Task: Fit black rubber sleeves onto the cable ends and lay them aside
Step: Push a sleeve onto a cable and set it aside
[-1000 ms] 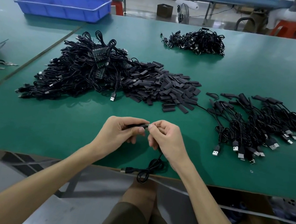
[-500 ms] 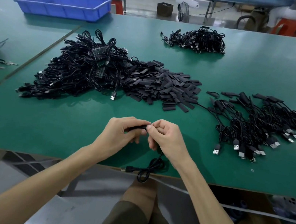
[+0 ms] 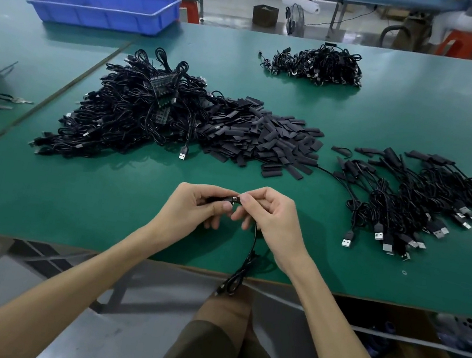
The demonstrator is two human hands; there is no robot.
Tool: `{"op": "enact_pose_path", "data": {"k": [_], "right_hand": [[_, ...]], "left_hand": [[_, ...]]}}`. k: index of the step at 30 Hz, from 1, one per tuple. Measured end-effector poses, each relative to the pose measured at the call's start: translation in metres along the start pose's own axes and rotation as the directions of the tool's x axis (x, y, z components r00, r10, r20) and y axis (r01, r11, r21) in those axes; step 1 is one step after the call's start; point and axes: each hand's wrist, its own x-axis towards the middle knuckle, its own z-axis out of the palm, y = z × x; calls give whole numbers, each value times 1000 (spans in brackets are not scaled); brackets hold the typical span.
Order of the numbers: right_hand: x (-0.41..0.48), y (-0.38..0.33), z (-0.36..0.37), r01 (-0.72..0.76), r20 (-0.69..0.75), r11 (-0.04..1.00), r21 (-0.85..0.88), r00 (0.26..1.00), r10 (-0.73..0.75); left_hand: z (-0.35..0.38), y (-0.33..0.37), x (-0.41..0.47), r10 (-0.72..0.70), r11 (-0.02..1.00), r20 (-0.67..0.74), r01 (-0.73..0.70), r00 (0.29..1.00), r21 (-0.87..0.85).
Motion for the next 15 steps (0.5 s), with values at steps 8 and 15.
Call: {"op": "enact_pose_path", "data": {"k": [8,15], "right_hand": [[1,2,0,-15,61,999,-38,998,18],[0,2,1,-20,15,1000,-16,1000,20]], "left_hand": [[3,0,0,-30,999,33,29,999,24],[3,-4,-1,-19,998,-17,20,1000,57]]}}
